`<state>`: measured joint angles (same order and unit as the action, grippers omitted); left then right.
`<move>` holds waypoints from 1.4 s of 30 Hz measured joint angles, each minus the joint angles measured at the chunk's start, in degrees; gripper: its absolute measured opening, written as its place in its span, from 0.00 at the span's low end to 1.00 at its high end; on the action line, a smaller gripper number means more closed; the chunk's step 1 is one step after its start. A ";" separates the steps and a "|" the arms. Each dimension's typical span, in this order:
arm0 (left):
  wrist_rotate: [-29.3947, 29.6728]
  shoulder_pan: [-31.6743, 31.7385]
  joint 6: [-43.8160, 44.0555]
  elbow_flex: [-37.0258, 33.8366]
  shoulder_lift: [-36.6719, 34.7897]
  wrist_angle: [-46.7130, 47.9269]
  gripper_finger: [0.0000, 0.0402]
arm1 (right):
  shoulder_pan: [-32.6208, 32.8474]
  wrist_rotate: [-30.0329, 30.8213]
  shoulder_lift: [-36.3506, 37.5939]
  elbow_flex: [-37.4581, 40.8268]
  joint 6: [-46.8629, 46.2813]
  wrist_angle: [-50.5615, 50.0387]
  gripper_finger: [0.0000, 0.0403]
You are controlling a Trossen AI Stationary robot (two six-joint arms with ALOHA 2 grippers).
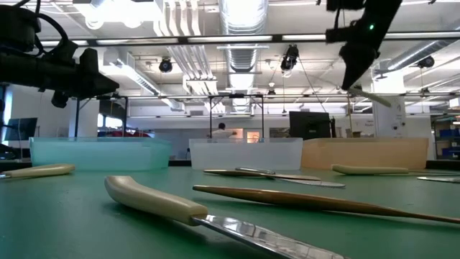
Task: Sort silverware by color (type)
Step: Put the yellow knife into the orange bin
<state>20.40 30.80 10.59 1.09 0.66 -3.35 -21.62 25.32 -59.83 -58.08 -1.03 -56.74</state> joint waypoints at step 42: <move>0.00 -0.01 0.00 0.00 -0.01 0.00 0.19 | -2.40 -43.00 -6.88 4.09 -11.01 -0.18 0.28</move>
<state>20.40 30.79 10.59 1.09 0.65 -3.35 -24.02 -17.68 -66.71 -53.99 -12.04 -56.91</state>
